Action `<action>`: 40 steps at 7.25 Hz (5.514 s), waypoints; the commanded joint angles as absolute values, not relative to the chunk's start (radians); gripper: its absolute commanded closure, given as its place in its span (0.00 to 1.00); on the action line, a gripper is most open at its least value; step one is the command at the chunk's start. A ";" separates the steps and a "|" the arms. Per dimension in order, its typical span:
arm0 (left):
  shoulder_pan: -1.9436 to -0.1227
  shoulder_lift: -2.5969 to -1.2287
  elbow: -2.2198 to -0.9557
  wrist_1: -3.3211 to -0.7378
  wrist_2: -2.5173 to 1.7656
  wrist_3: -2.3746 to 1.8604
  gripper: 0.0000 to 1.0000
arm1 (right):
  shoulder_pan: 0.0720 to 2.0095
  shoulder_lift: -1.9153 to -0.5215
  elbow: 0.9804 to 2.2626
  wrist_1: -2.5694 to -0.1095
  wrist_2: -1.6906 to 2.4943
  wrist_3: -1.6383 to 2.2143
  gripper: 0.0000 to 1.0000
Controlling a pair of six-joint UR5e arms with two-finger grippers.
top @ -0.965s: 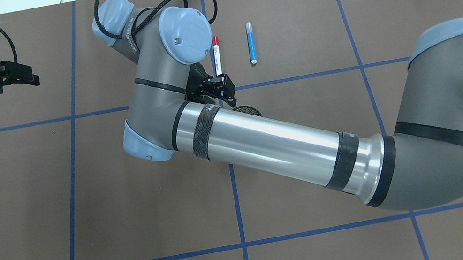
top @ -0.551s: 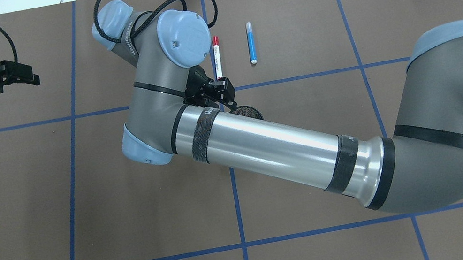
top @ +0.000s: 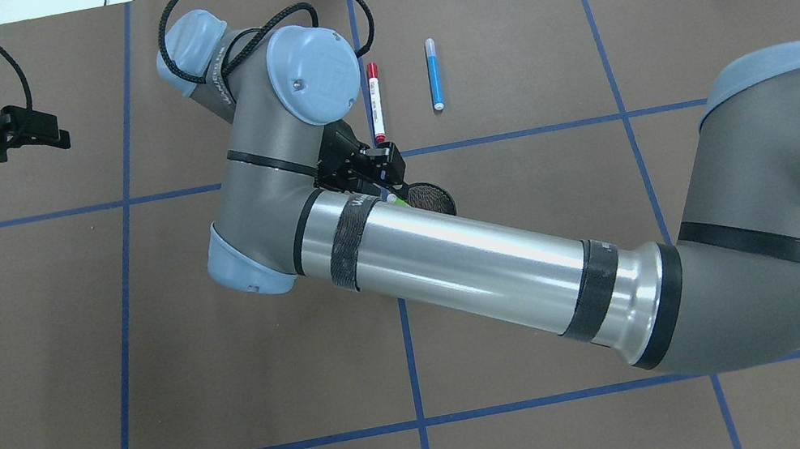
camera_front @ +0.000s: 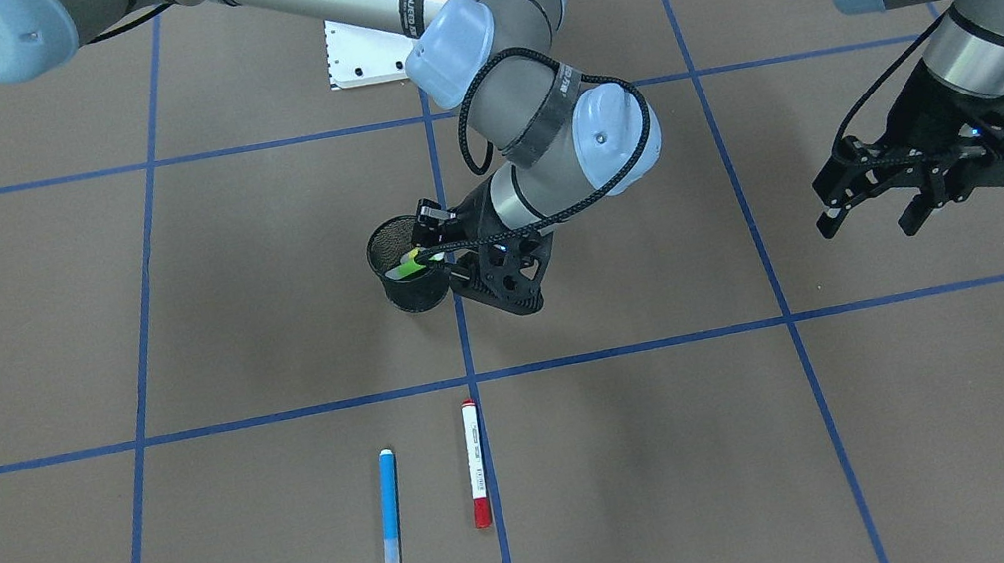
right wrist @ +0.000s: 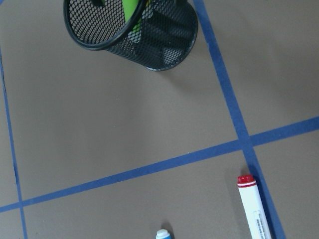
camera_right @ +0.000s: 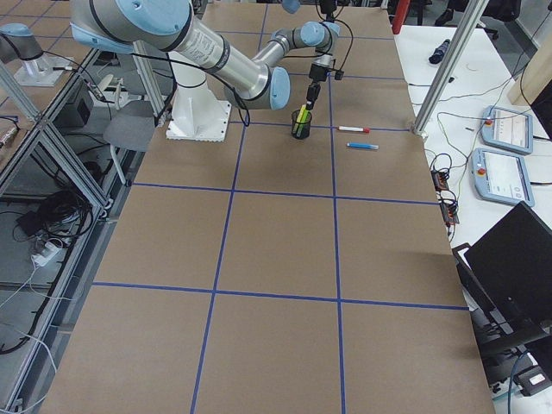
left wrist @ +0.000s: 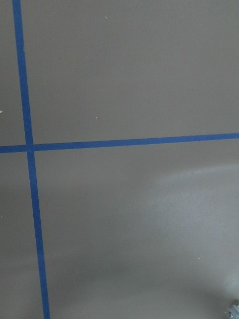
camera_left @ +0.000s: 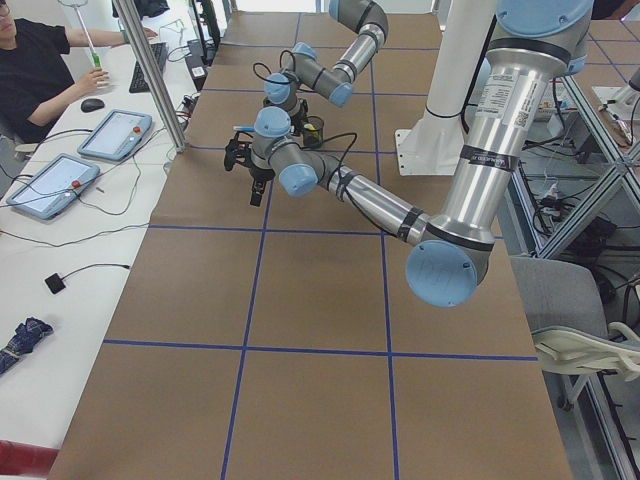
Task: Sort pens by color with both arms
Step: 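Lower the right gripper over the cup and grasp the green highlighter, then lift the green highlighter out of the cup with the right gripper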
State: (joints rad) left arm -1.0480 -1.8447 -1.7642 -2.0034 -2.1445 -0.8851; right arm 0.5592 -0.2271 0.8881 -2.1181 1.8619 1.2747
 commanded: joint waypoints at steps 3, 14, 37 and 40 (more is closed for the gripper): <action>-1.048 -1.845 -1.759 -2.005 -2.143 -0.885 0.01 | 0.564 -0.222 0.907 -2.121 1.850 1.275 0.55; -1.048 -1.845 -1.763 -2.006 -2.145 -0.885 0.01 | 0.565 -0.258 0.957 -2.118 1.842 1.273 0.67; -1.046 -1.848 -1.761 -2.006 -2.143 -0.887 0.01 | 0.571 -0.331 1.182 -2.181 1.855 1.273 0.92; -1.045 -1.850 -1.759 -2.005 -2.143 -0.887 0.01 | 0.635 -0.418 1.425 -2.214 1.858 1.272 0.97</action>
State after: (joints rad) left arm -1.0452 -1.8487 -1.7598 -2.0054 -2.1430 -0.8866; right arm 0.6047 -0.3645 1.2958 -2.2045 1.8563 1.2719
